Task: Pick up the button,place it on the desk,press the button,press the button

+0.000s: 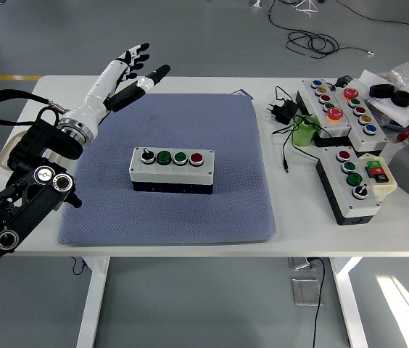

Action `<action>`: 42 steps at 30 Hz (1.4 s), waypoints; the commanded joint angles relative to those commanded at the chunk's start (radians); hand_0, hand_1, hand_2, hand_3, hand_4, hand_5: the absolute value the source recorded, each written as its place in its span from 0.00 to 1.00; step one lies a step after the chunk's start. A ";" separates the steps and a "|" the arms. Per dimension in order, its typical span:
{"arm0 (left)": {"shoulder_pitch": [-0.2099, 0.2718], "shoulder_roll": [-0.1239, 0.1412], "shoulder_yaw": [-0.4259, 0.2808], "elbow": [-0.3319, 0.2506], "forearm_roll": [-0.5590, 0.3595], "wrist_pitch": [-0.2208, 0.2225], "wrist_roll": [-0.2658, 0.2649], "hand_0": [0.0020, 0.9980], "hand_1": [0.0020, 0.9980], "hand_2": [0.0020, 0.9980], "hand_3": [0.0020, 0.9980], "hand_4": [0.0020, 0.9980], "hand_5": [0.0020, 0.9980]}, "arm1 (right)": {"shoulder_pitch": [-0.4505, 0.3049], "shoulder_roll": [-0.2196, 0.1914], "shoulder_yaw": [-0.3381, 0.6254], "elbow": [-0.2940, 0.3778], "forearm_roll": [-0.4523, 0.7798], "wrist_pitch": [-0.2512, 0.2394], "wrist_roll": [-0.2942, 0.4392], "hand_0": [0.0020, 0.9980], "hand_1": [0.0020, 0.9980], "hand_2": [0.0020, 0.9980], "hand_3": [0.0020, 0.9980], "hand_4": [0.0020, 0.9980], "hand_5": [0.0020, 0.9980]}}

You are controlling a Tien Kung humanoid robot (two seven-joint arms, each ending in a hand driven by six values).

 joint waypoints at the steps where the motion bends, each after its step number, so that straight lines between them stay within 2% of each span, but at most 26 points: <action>1: 0.002 0.000 -0.003 0.007 -0.046 0.005 -0.004 0.84 0.90 0.95 0.94 0.79 1.00 | 0.000 0.000 0.000 0.000 0.000 0.000 0.000 0.79 0.80 0.82 0.75 0.41 0.48; 5: 0.015 0.004 -0.014 0.030 -0.214 0.021 -0.017 0.84 0.90 0.95 0.94 0.79 1.00 | -0.002 0.001 -0.002 0.000 0.002 -0.001 -0.001 0.79 0.80 0.82 0.75 0.41 0.48; 6: 0.017 0.004 -0.016 0.033 -0.260 0.021 -0.018 0.83 0.89 0.93 0.92 0.76 1.00 | -0.002 0.001 -0.002 0.000 0.002 -0.001 -0.001 0.79 0.80 0.82 0.75 0.41 0.48; 11: 0.031 0.004 -0.035 0.056 -0.461 0.008 -0.022 0.83 0.89 0.93 0.92 0.76 1.00 | -0.004 0.002 -0.003 0.000 -0.002 -0.001 -0.003 0.79 0.80 0.82 0.75 0.41 0.48; 13: 0.035 0.005 -0.038 0.062 -0.498 0.006 -0.025 0.82 0.87 0.91 0.91 0.75 1.00 | -0.005 0.002 -0.004 0.000 -0.003 0.000 -0.003 0.79 0.80 0.82 0.75 0.41 0.48; 24: 0.044 0.005 -0.049 0.081 -0.567 0.006 -0.054 0.81 0.85 0.89 0.91 0.74 1.00 | -0.005 0.003 -0.005 0.000 0.000 0.001 0.000 0.79 0.80 0.82 0.75 0.41 0.48; 31: 0.045 0.008 -0.055 0.093 -0.583 -0.007 -0.066 0.80 0.83 0.88 0.89 0.73 1.00 | -0.003 0.003 -0.005 0.000 0.002 0.002 -0.001 0.79 0.80 0.82 0.75 0.41 0.48; 38: 0.045 0.011 -0.069 0.126 -0.662 -0.028 -0.087 0.80 0.83 0.88 0.89 0.73 1.00 | -0.001 0.002 -0.006 0.000 0.002 0.002 -0.001 0.79 0.80 0.82 0.75 0.41 0.48; 42: 0.046 0.013 -0.075 0.134 -0.673 -0.033 -0.089 0.80 0.83 0.88 0.89 0.73 1.00 | 0.000 0.002 -0.008 0.000 0.006 0.003 0.001 0.79 0.80 0.82 0.75 0.41 0.48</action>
